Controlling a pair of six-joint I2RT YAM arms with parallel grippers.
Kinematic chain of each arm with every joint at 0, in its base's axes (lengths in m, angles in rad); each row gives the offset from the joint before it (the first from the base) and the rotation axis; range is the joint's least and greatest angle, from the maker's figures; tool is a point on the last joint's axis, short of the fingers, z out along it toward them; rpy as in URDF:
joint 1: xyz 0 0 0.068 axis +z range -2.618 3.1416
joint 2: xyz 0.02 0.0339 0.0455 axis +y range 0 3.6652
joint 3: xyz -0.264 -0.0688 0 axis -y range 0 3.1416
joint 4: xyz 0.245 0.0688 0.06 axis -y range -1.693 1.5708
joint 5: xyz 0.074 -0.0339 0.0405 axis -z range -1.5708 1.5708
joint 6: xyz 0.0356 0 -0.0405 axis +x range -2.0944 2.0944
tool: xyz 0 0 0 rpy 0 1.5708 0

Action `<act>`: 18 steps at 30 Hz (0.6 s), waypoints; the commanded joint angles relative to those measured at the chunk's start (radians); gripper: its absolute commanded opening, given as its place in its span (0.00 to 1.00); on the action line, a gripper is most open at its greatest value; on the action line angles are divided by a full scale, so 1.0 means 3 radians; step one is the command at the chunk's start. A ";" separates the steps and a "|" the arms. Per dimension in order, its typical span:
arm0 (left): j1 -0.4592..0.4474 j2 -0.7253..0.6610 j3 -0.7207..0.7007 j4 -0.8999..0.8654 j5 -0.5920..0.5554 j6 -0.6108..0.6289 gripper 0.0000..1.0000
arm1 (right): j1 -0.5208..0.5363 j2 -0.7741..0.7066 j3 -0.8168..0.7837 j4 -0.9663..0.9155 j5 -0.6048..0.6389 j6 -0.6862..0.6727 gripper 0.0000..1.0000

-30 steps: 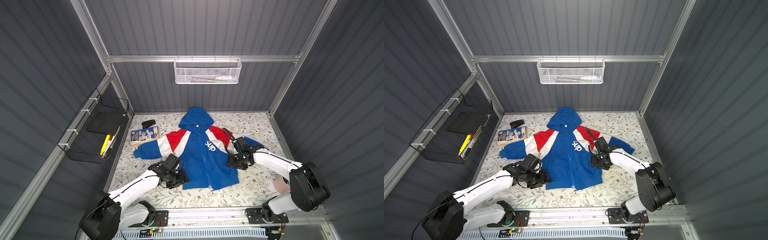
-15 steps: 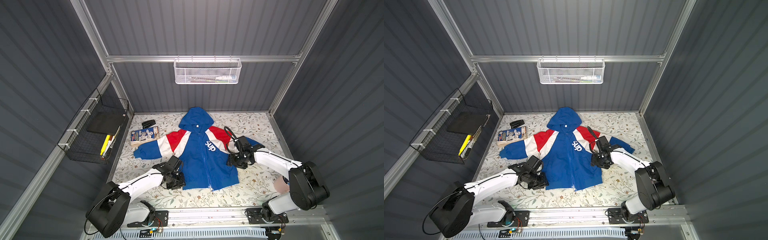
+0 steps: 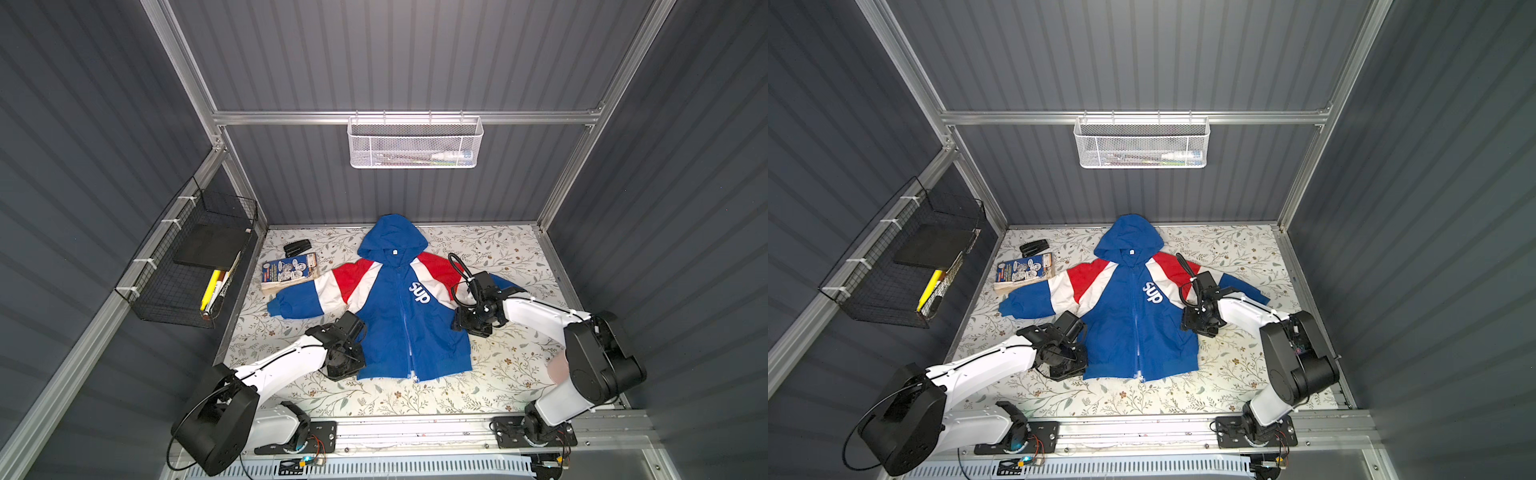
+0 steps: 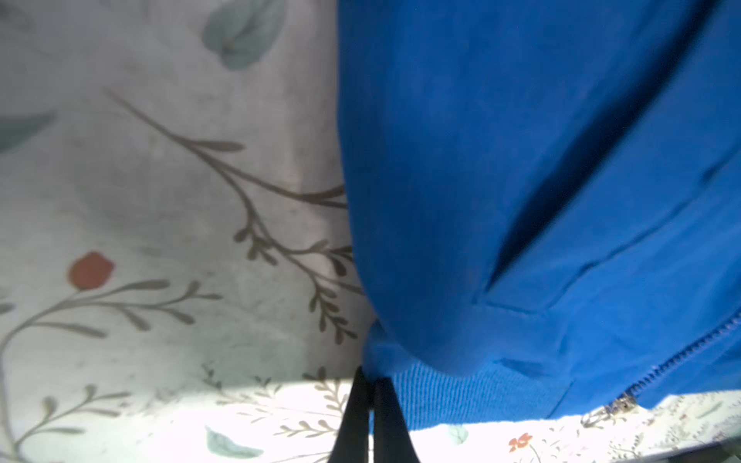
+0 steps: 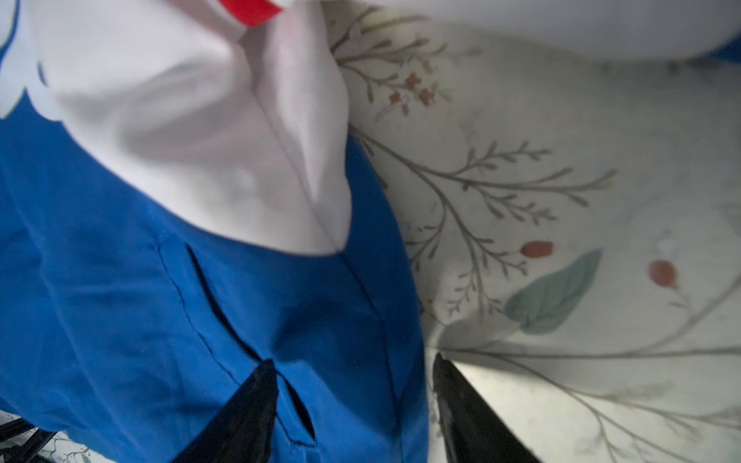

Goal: Unzip the jacket
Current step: Smooth out the jacket at the center of the board.

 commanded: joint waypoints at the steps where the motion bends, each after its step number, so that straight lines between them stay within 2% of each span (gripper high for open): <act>1: -0.0022 0.0076 0.0087 -0.0207 -0.0182 0.0007 0.00 | -0.0014 0.0127 0.0139 0.0090 -0.0105 -0.0002 0.63; 6: -0.0022 0.0055 0.0077 -0.0187 -0.0179 0.0007 0.00 | -0.0013 0.0345 0.0306 0.0092 -0.0034 -0.0057 0.63; 9: -0.0022 0.0065 0.0076 -0.0192 -0.0183 0.0010 0.00 | -0.0022 0.0475 0.0384 0.0094 0.0086 -0.0090 0.60; 18: -0.0022 0.0073 0.0076 -0.0191 -0.0185 0.0019 0.00 | -0.0186 0.0597 0.0399 0.0094 0.0423 0.0081 0.34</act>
